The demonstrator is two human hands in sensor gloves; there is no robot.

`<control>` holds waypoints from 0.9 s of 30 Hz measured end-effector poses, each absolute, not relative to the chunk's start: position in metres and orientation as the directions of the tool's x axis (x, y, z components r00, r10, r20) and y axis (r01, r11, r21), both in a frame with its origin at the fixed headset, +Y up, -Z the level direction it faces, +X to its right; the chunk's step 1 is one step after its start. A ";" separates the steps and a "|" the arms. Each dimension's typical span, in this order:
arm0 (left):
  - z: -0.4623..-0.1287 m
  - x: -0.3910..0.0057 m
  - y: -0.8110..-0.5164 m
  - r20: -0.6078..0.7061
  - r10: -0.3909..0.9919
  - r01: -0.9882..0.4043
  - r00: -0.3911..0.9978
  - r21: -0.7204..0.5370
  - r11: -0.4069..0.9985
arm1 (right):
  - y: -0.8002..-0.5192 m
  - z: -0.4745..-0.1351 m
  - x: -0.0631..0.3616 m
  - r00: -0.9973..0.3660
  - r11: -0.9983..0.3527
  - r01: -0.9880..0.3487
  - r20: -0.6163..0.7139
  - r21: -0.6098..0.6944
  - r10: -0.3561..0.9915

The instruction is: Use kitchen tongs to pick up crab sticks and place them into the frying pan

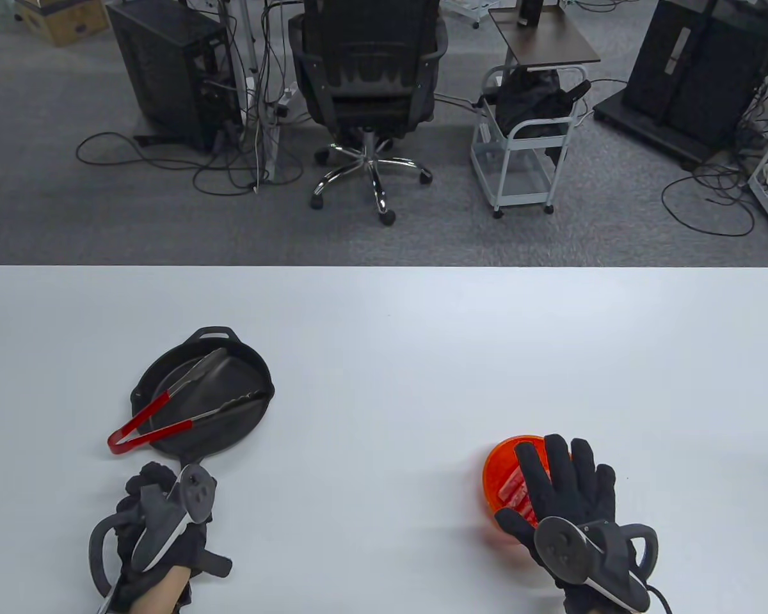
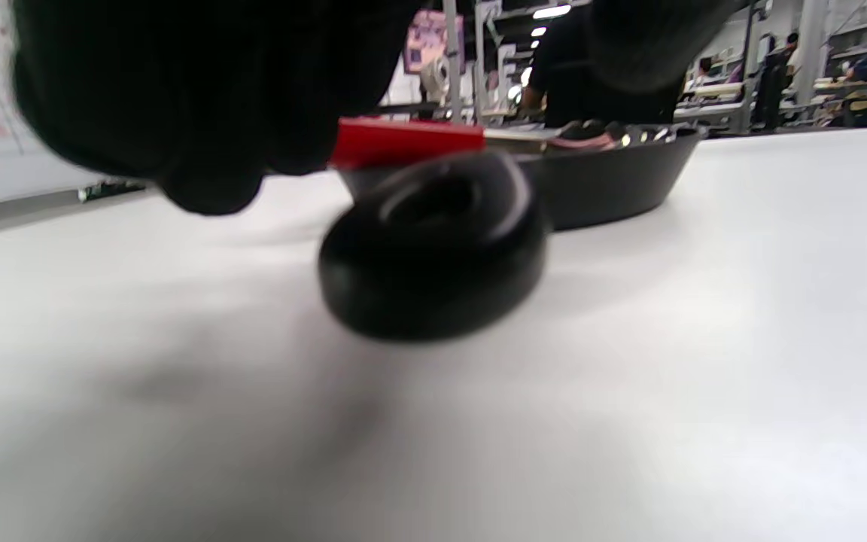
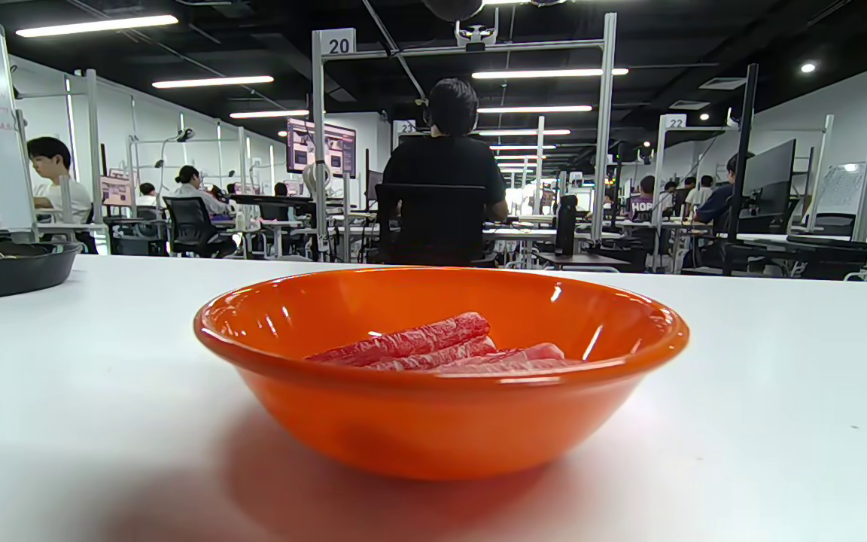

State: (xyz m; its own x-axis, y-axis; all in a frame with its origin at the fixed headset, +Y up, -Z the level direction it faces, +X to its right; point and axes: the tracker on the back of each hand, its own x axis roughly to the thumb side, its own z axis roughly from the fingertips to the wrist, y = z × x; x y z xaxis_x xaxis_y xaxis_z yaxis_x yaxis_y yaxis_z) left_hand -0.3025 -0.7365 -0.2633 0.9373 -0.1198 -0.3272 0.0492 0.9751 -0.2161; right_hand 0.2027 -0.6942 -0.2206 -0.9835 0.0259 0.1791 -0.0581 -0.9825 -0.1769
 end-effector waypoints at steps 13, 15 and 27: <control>-0.276 -0.310 -0.752 -0.391 -0.044 -0.070 0.919 -0.274 0.959 | -0.695 -0.221 0.204 -0.983 -0.983 -0.061 0.178 -0.170 0.030; -0.278 -0.314 -0.753 -0.396 0.023 -0.136 0.918 -0.260 0.956 | -0.695 -0.221 0.204 -0.983 -0.983 -0.064 0.178 -0.171 0.033; -0.282 -0.323 -0.774 -0.380 0.534 -0.630 0.755 -0.195 0.752 | -0.696 -0.221 0.205 -0.985 -0.985 -0.071 0.168 -0.159 0.044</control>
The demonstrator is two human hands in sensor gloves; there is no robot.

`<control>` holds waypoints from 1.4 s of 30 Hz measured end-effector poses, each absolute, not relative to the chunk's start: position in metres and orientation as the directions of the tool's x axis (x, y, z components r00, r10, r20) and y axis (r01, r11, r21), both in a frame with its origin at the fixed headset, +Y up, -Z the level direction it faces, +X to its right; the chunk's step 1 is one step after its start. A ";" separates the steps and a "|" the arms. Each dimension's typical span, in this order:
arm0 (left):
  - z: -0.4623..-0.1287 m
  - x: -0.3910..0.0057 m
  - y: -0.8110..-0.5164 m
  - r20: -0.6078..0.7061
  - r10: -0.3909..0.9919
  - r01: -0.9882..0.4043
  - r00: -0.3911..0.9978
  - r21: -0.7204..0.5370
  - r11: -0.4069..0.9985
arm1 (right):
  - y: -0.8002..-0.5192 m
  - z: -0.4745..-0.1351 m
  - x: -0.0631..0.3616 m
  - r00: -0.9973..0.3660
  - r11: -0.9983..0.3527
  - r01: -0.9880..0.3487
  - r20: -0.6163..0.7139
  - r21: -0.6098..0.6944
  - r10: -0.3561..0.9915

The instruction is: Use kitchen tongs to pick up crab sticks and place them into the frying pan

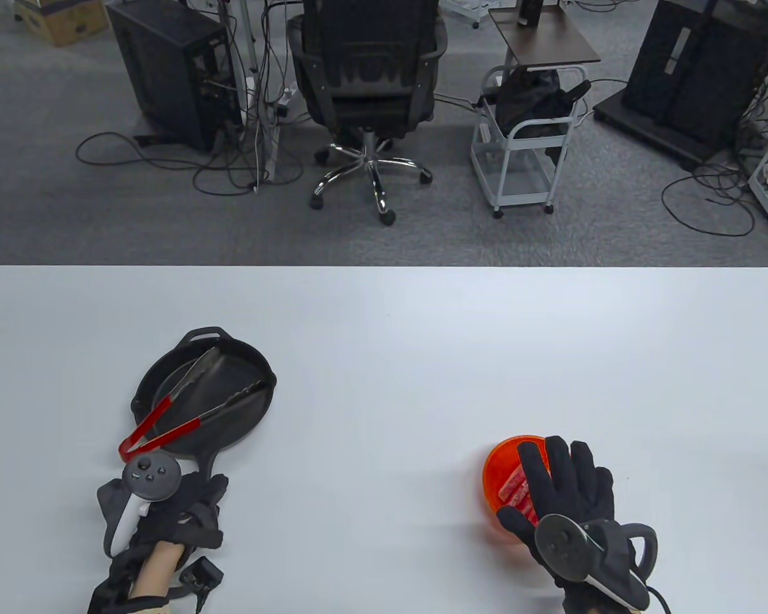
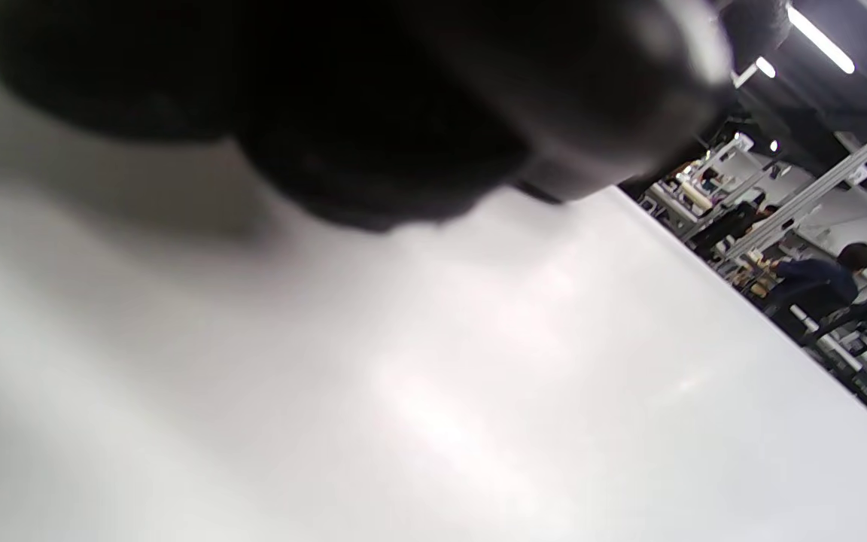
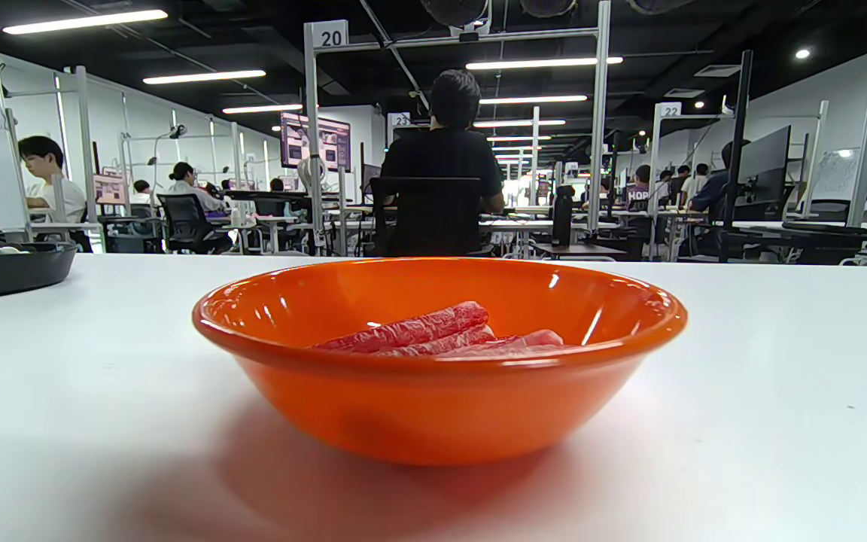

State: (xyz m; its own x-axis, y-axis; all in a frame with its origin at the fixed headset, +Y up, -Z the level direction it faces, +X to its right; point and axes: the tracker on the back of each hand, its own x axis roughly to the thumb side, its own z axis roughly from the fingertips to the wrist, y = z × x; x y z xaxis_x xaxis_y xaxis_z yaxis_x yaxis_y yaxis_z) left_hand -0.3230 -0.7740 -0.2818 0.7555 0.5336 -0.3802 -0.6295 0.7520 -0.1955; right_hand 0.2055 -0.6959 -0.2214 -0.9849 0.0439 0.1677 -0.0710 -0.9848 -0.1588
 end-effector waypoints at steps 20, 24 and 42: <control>-0.275 -0.231 -0.730 -0.251 0.576 -0.618 0.778 -0.139 0.774 | -0.696 -0.223 0.202 -0.986 -0.986 -0.061 0.163 -0.156 0.035; -0.280 -0.191 -0.724 -0.181 0.562 -0.590 0.807 -0.195 0.784 | -0.697 -0.223 0.204 -0.987 -0.988 -0.058 0.159 -0.146 0.034; -0.282 -0.080 -0.758 -0.087 0.514 -0.508 0.853 -0.355 0.784 | -0.698 -0.225 0.207 -0.987 -0.992 -0.063 0.153 -0.108 0.046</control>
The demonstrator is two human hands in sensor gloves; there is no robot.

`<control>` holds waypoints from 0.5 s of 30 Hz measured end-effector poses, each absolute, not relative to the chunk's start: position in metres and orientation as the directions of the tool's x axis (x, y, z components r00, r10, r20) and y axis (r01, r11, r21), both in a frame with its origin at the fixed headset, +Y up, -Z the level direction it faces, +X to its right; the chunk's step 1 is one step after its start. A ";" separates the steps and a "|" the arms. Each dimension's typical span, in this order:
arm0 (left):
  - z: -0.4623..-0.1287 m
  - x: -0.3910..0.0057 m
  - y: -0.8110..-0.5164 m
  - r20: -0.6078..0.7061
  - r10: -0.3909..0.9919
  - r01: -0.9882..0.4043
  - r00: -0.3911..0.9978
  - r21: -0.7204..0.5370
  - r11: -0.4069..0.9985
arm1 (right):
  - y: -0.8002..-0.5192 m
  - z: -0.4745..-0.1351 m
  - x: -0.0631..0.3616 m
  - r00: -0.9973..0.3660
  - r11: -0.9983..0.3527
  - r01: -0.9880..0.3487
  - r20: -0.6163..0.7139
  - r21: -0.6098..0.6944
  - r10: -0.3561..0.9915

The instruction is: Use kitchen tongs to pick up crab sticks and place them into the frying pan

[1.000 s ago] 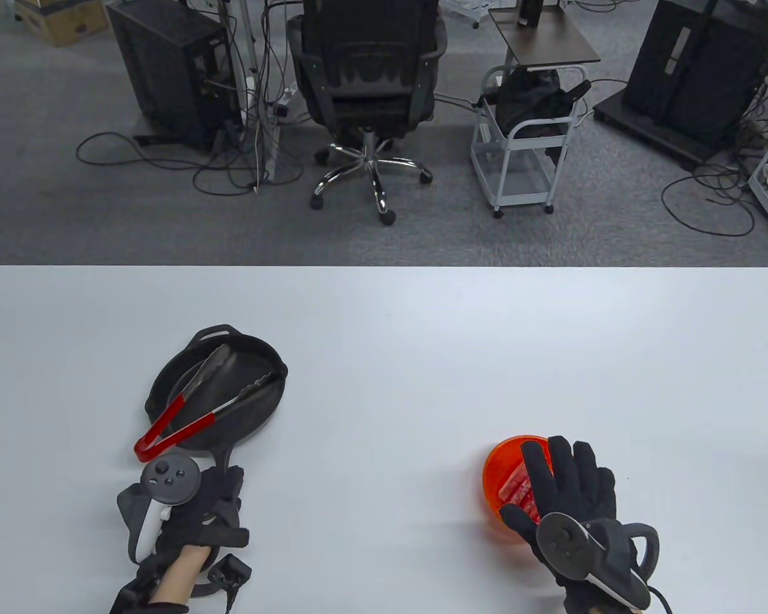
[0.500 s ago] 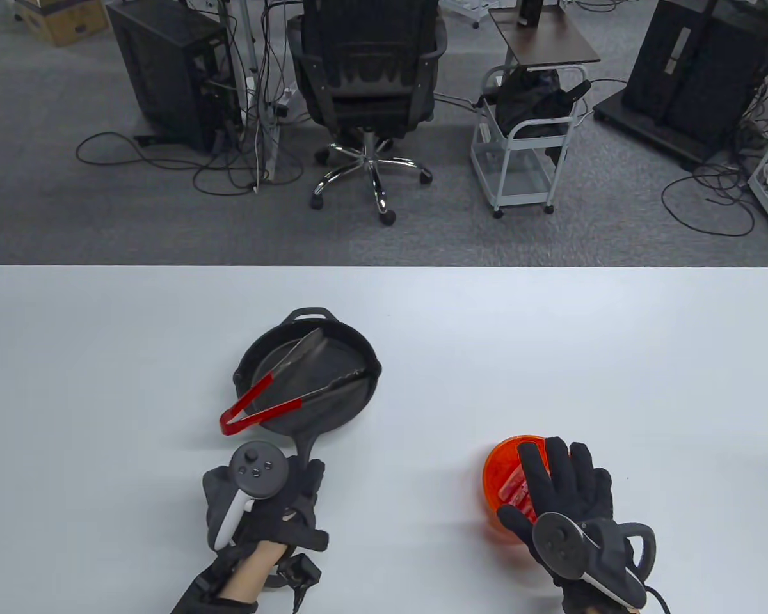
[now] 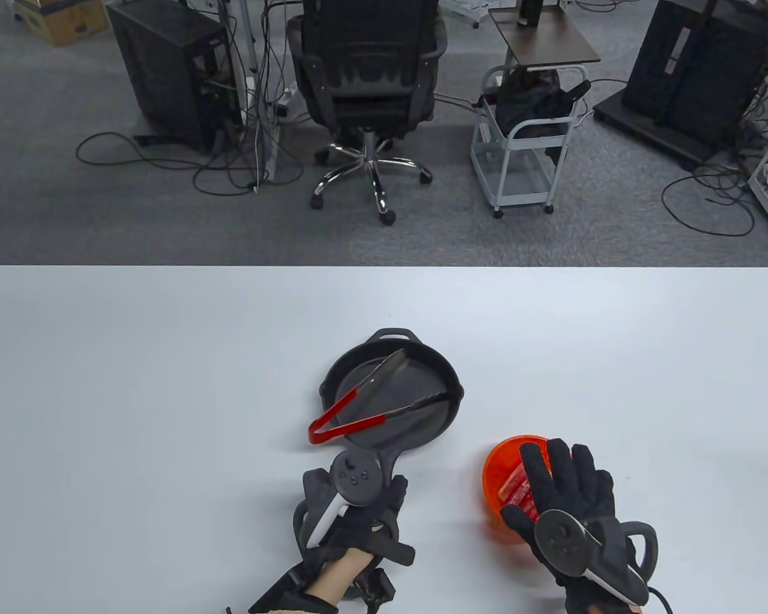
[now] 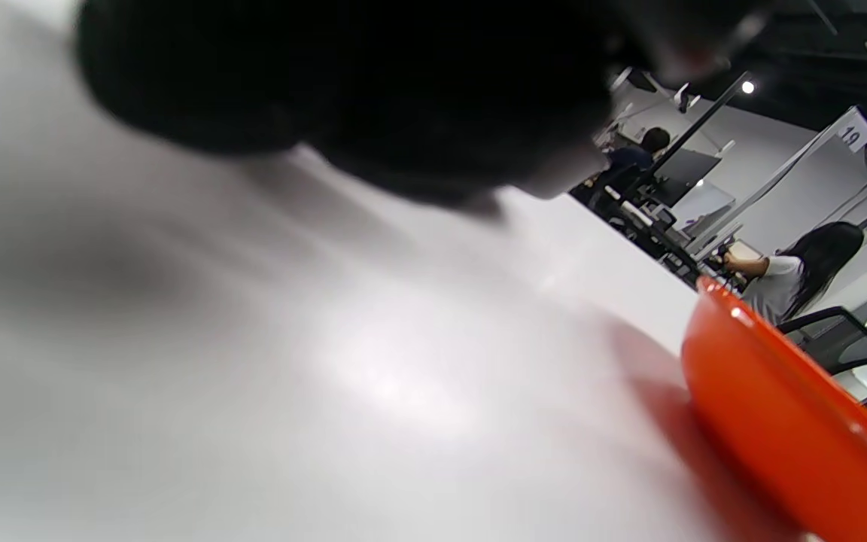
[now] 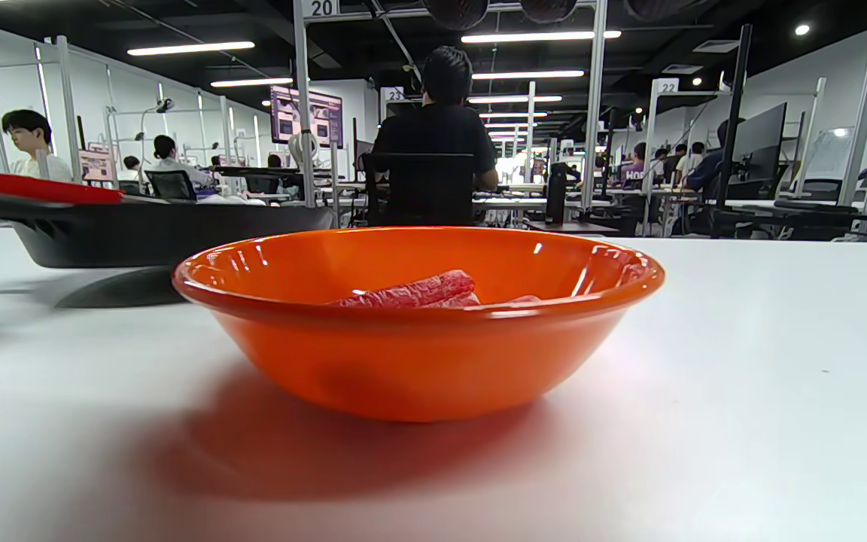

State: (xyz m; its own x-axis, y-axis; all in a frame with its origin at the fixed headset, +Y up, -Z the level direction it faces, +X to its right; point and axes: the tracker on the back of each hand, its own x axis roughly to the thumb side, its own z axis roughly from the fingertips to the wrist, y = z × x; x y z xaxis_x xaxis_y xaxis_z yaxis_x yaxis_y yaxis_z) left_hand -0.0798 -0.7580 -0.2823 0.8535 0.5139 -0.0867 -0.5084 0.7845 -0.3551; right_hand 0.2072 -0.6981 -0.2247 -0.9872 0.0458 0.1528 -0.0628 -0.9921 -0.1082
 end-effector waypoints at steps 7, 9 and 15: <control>-0.280 -0.074 -0.764 -0.063 0.477 -0.464 0.877 -0.371 0.804 | -0.699 -0.225 0.205 -0.987 -0.993 -0.055 0.155 -0.108 0.038; -0.280 -0.070 -0.766 -0.046 0.469 -0.448 0.882 -0.393 0.803 | -0.699 -0.225 0.205 -0.987 -0.993 -0.056 0.156 -0.104 0.039; -0.280 -0.068 -0.769 -0.035 0.480 -0.442 0.877 -0.451 0.775 | -0.700 -0.226 0.204 -0.987 -0.994 -0.051 0.156 -0.094 0.036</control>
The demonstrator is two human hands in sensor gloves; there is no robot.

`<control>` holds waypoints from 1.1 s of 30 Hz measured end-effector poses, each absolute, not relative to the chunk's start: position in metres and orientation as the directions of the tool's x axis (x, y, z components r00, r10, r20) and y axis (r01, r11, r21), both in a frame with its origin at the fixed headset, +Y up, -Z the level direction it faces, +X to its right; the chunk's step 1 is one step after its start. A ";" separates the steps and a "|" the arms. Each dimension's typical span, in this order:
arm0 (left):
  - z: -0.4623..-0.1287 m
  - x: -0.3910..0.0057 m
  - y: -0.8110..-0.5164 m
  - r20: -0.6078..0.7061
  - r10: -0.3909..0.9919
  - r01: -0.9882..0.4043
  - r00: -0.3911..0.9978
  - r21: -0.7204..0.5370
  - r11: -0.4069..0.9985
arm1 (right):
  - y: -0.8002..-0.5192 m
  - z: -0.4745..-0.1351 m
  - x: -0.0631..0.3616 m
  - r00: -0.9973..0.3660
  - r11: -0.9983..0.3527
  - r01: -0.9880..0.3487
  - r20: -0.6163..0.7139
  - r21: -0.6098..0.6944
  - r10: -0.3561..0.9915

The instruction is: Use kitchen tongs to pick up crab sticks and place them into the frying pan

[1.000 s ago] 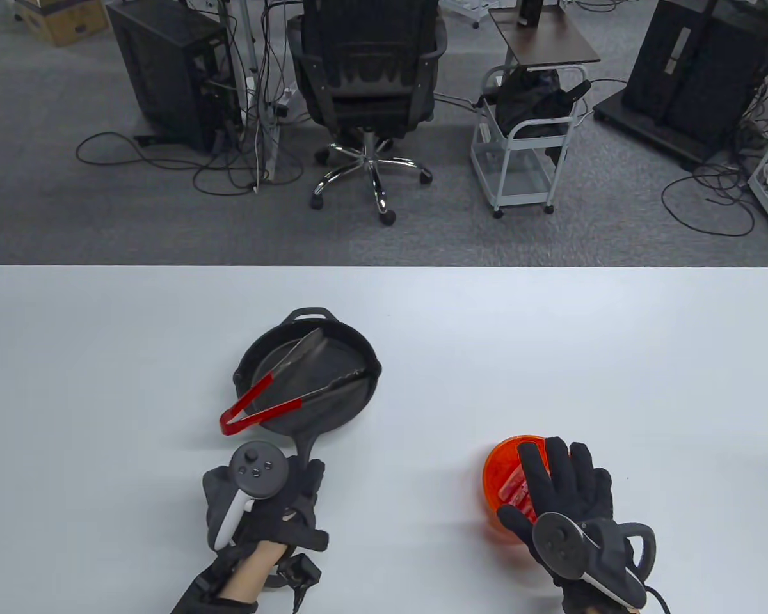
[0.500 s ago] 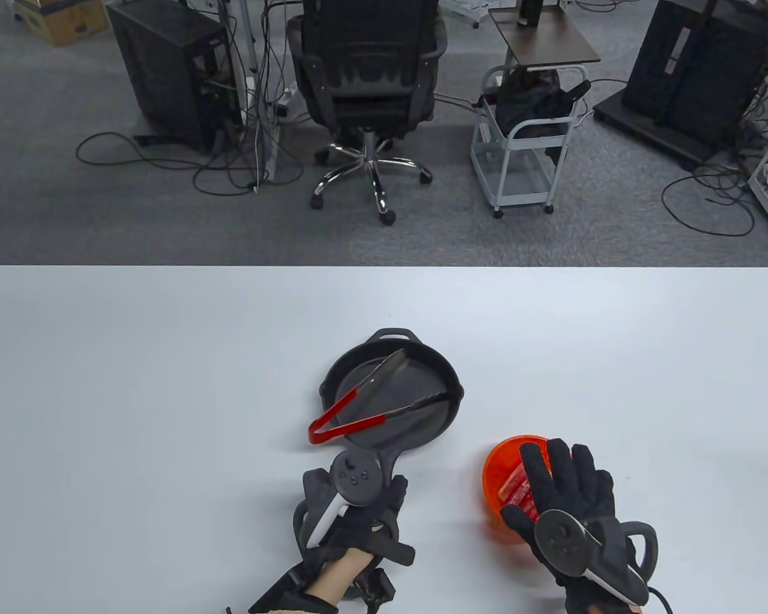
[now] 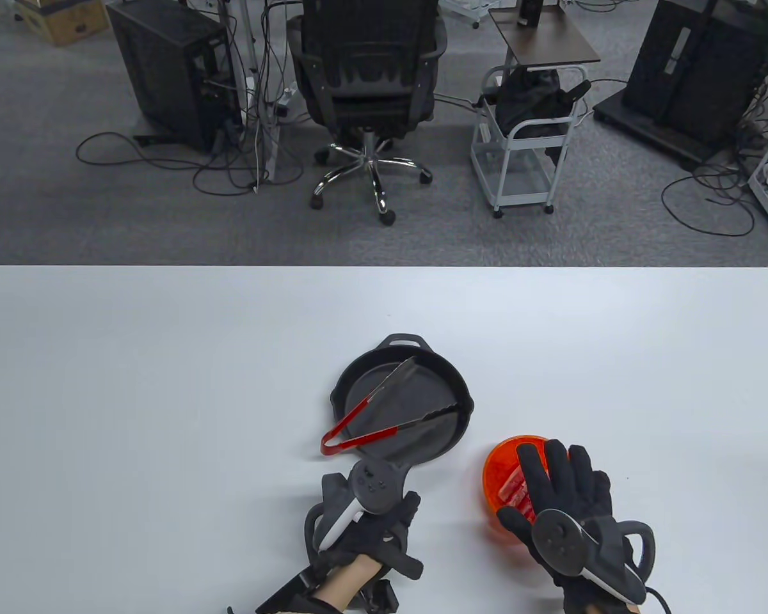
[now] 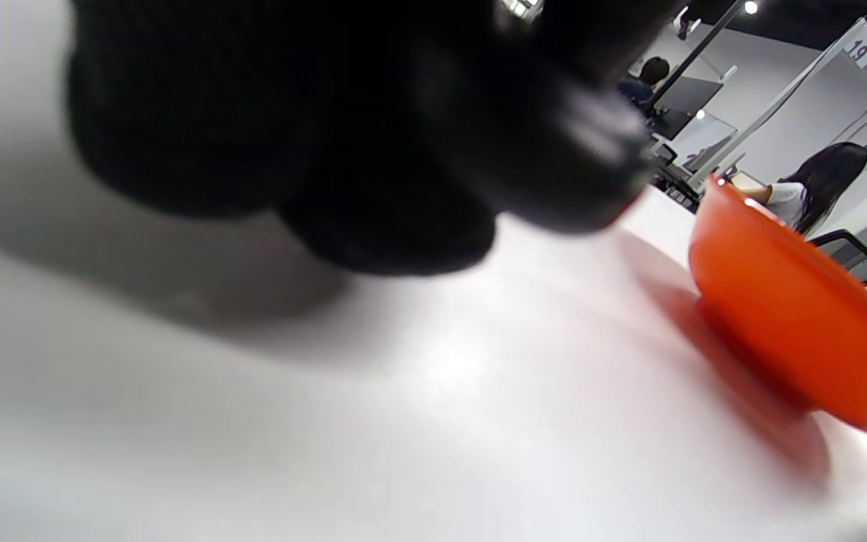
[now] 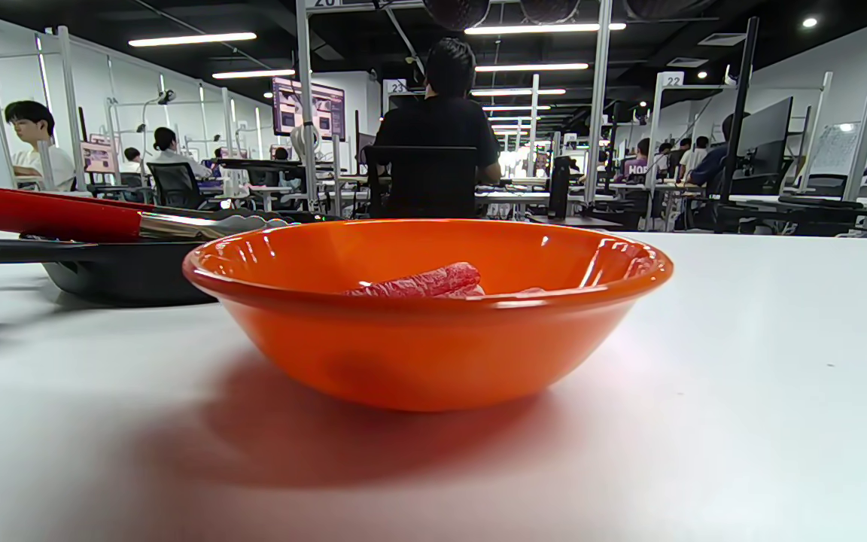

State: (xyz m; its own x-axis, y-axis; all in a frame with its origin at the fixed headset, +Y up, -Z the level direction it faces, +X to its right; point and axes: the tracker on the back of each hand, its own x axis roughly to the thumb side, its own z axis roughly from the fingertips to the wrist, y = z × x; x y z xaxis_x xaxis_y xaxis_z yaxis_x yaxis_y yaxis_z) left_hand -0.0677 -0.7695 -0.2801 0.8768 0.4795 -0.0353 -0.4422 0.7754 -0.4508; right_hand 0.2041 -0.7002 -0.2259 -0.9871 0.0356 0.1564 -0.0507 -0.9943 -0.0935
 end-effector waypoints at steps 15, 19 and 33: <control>-0.273 -0.092 -0.712 0.165 0.260 -0.242 0.951 -0.122 0.963 | -0.701 -0.226 0.202 -0.987 -0.995 -0.048 0.159 -0.083 0.034; -0.279 -0.099 -0.692 0.250 0.164 -0.198 0.954 0.117 0.973 | -0.702 -0.226 0.202 -0.987 -0.996 -0.041 0.158 -0.081 0.027; -0.348 -0.101 -0.721 0.261 -0.040 0.080 0.965 -0.146 0.986 | -0.704 -0.227 0.202 -0.988 -0.997 -0.034 0.151 -0.064 0.024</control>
State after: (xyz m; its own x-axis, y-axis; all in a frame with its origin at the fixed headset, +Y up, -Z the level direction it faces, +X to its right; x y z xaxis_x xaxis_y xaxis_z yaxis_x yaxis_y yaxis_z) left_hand -0.1006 -0.7211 -0.3482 0.9646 -0.0399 0.2605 0.0802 0.9860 -0.1460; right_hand 0.2018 -0.7038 -0.2273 -0.9883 0.0238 0.1509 -0.0337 -0.9974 -0.0640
